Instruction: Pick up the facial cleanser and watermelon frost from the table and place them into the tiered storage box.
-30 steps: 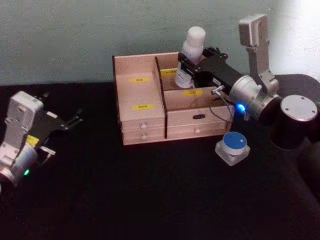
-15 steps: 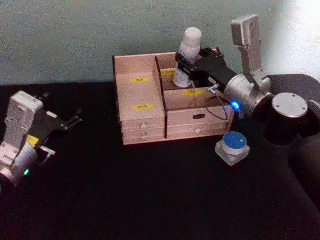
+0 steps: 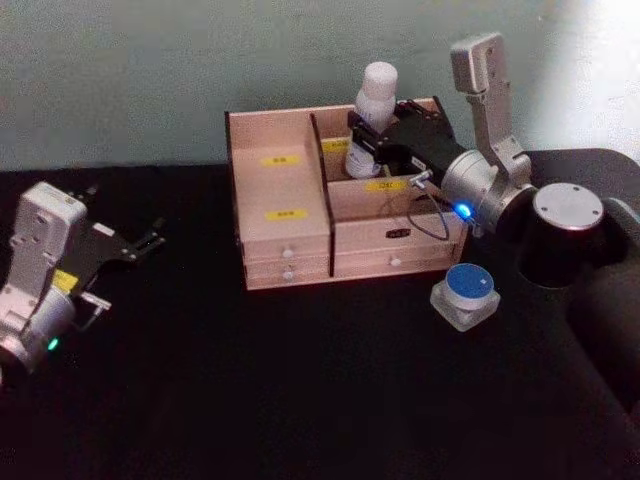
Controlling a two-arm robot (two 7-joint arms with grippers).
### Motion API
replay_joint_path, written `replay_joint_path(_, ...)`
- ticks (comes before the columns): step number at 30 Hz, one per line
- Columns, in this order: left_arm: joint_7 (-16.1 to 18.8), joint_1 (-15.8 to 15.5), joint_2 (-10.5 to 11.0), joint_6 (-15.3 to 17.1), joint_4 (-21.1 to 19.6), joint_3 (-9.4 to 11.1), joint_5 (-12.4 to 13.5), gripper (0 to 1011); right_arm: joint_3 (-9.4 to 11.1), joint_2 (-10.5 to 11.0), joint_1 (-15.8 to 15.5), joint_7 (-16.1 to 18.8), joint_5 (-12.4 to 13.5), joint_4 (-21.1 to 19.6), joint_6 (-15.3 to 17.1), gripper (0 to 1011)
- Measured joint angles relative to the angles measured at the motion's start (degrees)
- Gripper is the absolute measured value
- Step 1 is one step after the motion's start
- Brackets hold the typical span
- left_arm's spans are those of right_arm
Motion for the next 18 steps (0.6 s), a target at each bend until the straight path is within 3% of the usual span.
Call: replay_joint_path(18,0.0,0.0,0.0,0.0,0.0,0.0,0.0,1001,-0.4,-1.7,2.3,0.4,-1.5,5.6,1.4,589)
